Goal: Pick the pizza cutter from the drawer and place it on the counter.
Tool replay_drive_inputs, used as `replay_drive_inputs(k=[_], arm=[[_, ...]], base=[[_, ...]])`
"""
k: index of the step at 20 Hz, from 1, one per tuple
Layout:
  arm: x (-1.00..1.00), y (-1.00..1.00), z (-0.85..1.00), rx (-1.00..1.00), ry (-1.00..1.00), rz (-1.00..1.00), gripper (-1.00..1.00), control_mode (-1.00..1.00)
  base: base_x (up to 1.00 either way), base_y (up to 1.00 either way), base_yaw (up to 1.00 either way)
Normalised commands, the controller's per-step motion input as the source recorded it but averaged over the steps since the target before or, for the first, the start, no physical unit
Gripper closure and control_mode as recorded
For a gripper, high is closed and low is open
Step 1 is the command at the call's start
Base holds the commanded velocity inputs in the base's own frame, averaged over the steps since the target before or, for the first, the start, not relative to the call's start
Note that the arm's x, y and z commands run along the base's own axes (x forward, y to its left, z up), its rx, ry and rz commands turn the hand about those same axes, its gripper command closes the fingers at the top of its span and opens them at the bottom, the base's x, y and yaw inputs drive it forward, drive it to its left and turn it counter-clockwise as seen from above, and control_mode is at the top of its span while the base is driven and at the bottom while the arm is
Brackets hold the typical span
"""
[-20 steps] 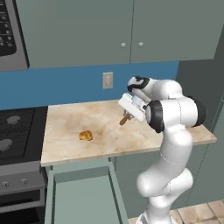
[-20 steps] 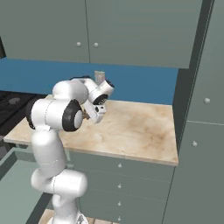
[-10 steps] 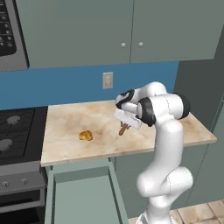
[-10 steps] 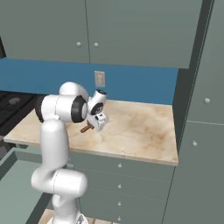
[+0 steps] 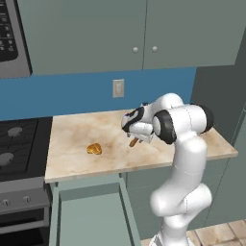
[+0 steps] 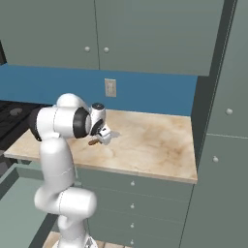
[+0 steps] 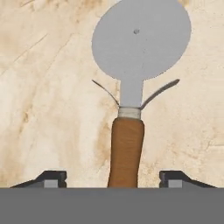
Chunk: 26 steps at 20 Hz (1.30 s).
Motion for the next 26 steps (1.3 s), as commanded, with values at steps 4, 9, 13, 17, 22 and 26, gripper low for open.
replay_drive_inputs(k=[4,9,13,17,22,26], arm=[[-0.52,-0.14,1.00,0.18,-0.29,0.02,-1.00,-1.00],[-0.61,-0.09,1.00,0.16,-0.15,0.06,-1.00,-1.00],[-0.93,-0.03,1.00,0.07,-0.10,0.07,-1.00,-1.00],[-1.00,0.00,1.00,-0.01,0.00,0.05,-1.00,-1.00],[-1.00,0.16,0.94,-0.01,0.00,0.02,-1.00,-1.00],[-1.00,0.30,0.70,-0.04,0.00,0.00,-1.00,-1.00]], base=[[0.00,0.00,0.00],[0.00,0.00,0.00],[0.00,0.00,0.00],[0.00,0.00,0.00],[0.00,0.00,0.00],[0.00,0.00,0.00]])
